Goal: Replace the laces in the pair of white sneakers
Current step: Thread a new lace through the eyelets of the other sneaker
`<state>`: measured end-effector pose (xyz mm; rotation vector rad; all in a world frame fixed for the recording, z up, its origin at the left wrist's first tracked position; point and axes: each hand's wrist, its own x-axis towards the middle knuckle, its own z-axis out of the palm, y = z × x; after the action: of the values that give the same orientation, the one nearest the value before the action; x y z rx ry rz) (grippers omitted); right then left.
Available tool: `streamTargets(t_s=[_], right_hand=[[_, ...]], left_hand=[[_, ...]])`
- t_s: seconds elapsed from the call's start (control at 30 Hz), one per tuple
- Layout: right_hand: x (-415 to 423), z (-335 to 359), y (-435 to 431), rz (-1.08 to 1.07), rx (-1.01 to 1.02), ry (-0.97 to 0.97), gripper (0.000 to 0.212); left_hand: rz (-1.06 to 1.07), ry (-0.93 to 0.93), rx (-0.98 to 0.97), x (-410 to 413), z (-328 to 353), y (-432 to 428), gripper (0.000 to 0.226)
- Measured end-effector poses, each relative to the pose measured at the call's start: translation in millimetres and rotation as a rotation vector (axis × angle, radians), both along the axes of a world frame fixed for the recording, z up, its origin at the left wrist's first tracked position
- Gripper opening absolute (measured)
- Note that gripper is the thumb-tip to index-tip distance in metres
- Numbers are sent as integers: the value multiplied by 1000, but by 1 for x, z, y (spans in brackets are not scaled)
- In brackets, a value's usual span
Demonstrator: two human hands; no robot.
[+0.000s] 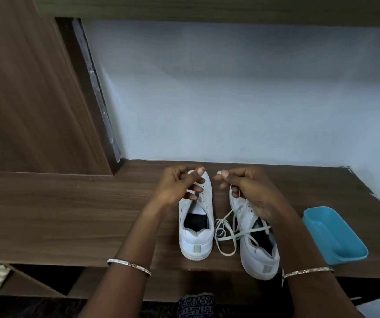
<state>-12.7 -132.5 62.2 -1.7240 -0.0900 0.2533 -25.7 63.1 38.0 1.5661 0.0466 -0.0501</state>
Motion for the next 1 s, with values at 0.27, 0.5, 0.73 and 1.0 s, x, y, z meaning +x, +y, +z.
streamTargets(t_s=[0.27,0.5,0.73,1.0], right_hand=[[-1,-12,-4,120,-56,-6,14],[12,-18,18,76,65,173,43],[14,-36,43,-84,199,207,20],[38,-34,32,-322,359,134,15]], left_hand=[[-154,-102,255,6,-12,-6,11],[-24,-454,784,7,-11,-17,5],[160,-526,815,5,-31,-19,6],[464,-188,408,16,-48,3,10]])
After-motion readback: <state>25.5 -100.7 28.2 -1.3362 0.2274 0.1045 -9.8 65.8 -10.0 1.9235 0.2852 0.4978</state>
